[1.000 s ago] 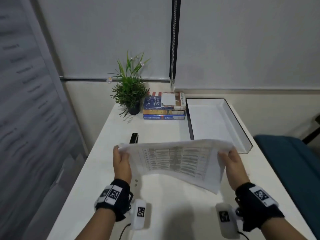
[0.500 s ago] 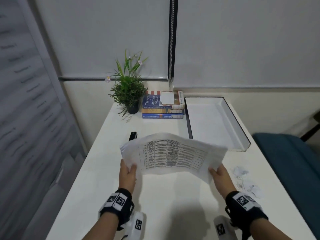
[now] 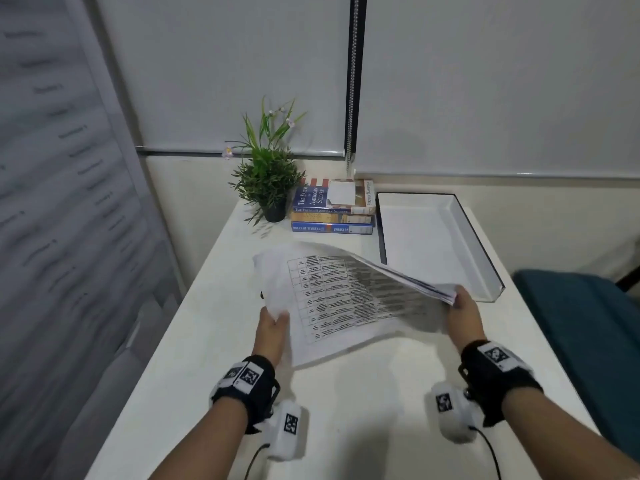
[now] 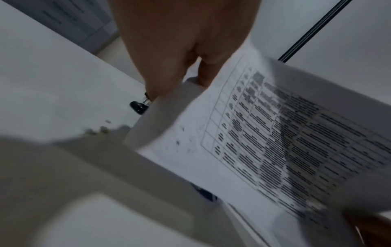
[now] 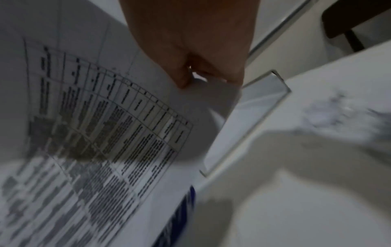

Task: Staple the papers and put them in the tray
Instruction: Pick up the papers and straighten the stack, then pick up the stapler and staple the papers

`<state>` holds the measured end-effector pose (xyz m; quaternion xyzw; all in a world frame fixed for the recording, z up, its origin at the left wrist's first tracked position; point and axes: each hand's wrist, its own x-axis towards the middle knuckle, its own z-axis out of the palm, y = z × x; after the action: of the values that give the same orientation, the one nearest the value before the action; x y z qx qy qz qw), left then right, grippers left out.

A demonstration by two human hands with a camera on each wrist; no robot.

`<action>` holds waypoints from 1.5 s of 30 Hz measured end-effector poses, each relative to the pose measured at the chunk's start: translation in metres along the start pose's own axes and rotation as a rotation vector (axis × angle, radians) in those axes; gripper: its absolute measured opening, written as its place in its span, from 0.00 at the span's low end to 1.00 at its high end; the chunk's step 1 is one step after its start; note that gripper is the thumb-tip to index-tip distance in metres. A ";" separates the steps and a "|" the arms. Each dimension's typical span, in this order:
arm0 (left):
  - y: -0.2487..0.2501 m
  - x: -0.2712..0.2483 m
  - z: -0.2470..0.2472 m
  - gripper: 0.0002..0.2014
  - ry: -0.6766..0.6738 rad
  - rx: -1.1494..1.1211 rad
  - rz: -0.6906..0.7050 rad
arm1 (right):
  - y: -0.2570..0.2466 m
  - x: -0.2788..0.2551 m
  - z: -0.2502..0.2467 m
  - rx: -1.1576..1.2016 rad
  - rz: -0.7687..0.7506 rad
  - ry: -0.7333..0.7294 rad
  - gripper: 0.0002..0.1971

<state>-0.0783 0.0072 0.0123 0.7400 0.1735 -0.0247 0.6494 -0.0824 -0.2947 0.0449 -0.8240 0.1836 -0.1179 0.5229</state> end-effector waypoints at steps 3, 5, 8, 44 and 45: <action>0.021 -0.006 0.005 0.30 0.138 0.020 0.003 | -0.031 0.037 -0.017 -0.169 -0.076 -0.060 0.13; 0.043 -0.015 0.007 0.39 0.377 0.198 0.144 | -0.055 0.054 -0.026 -0.288 -0.109 -0.159 0.10; 0.071 -0.026 0.017 0.37 0.255 0.444 0.462 | -0.093 0.062 -0.025 -0.565 -0.237 -0.307 0.09; -0.046 0.069 -0.157 0.15 0.309 0.388 -0.406 | -0.107 0.057 0.339 -0.630 0.220 -0.647 0.14; -0.045 0.070 -0.154 0.14 0.296 0.382 -0.395 | -0.103 0.062 0.329 -0.590 0.244 -0.614 0.17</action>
<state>-0.0548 0.1769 -0.0254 0.7960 0.3991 -0.0745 0.4489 0.1196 -0.0121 -0.0015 -0.9070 0.1415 0.2524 0.3059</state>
